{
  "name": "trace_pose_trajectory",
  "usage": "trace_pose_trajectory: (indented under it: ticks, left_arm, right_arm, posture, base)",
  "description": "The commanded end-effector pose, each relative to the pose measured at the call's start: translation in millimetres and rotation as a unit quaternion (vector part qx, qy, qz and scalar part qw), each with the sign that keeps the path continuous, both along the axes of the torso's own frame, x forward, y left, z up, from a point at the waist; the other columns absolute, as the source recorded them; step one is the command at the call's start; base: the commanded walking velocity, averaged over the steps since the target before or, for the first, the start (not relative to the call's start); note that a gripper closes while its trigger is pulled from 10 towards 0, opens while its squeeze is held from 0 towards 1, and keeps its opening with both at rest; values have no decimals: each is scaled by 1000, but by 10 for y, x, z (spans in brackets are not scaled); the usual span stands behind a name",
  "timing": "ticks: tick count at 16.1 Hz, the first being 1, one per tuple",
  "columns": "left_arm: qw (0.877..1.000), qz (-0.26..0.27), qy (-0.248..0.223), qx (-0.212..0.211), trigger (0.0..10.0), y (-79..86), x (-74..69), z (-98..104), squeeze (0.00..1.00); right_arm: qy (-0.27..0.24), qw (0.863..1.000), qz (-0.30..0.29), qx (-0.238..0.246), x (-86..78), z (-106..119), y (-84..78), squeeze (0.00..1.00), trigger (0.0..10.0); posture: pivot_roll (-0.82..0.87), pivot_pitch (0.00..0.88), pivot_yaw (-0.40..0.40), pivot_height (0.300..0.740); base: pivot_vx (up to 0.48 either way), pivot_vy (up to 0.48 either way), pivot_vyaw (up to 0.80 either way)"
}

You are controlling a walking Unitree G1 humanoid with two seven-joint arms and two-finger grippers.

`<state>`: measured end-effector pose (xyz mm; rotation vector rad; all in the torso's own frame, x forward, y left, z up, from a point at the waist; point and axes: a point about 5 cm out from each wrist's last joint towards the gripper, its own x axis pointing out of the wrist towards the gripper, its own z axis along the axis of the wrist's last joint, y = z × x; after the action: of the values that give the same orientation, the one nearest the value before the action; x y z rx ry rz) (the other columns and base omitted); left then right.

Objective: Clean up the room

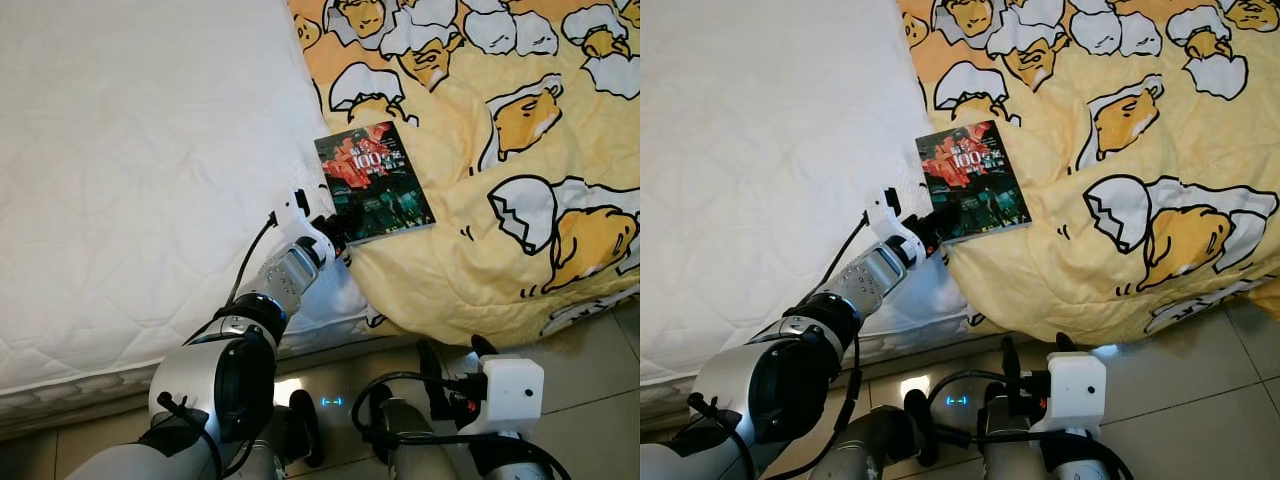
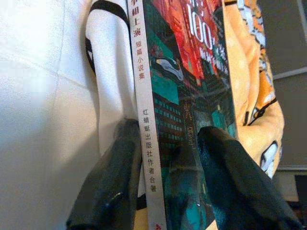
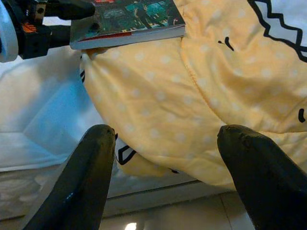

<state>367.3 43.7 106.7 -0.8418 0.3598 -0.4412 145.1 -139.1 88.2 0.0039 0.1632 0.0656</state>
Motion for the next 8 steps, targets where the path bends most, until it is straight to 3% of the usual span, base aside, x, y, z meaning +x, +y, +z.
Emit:
trace_pose_trajectory:
  ticks: [1, 4, 8]
  left_arm:
    - [1000, -18, 10, -15, 0, -110, -69, -62, 0]
    - [1000, -20, -11, -1, 0, 41, -24, -35, 0]
    - [999, -22, -40, -12, 0, 163, 40, 66, 0]
  right_arm:
    - [20, 1000, -3, 0, -32, -65, -17, 137, 10000]
    - [12, 1000, -9, 2, 58, -82, -59, 133, 10000]
    - [-11, 999, -20, 34, 344, -78, -109, 129, 10000]
  posture:
    - [-228, 294, 83, 740]
    - [-204, 252, 96, 740]
    - [-151, 151, 100, 740]
  base:
    - [0, 0, 0]
    - [0, 0, 0]
    - [0, 0, 0]
